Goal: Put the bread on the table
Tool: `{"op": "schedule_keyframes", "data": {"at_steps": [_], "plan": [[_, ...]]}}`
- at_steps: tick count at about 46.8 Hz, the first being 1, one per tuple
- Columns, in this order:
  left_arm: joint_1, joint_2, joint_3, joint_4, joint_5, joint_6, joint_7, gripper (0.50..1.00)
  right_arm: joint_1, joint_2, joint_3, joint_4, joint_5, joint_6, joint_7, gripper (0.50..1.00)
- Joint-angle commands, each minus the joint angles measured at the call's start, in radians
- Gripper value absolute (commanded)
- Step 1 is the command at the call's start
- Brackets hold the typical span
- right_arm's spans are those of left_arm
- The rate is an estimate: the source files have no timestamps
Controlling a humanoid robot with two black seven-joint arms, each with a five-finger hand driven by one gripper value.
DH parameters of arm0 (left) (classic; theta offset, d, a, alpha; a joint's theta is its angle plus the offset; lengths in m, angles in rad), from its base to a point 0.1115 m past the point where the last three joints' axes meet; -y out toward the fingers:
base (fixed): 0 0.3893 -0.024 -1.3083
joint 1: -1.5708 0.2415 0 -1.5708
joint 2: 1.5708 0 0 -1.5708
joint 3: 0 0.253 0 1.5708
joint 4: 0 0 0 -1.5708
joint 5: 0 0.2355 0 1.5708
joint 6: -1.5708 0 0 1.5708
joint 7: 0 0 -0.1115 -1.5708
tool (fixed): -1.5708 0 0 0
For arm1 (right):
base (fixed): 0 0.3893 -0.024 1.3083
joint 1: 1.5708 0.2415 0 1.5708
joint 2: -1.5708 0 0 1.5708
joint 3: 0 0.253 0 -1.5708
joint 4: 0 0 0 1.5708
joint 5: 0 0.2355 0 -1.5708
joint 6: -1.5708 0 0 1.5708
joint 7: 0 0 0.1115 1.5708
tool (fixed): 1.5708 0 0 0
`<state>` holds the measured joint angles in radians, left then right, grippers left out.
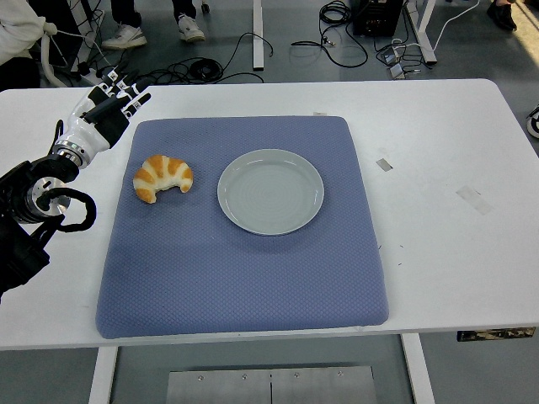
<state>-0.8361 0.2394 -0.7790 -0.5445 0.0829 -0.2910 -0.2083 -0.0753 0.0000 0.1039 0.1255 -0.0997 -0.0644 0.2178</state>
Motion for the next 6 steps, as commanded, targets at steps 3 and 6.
{"op": "schedule_keyframes", "data": {"at_steps": [3, 6], "plan": [[0.000, 0.000, 0.000, 0.000, 0.000, 0.001, 0.000, 0.984, 0.000, 0.000, -0.001, -0.001, 0.000, 0.000, 0.000, 1.000], [0.000, 0.000, 0.000, 0.000, 0.000, 0.001, 0.000, 0.984, -0.001, 0.000, -0.001, -0.001, 0.000, 0.000, 0.000, 1.000]]}}
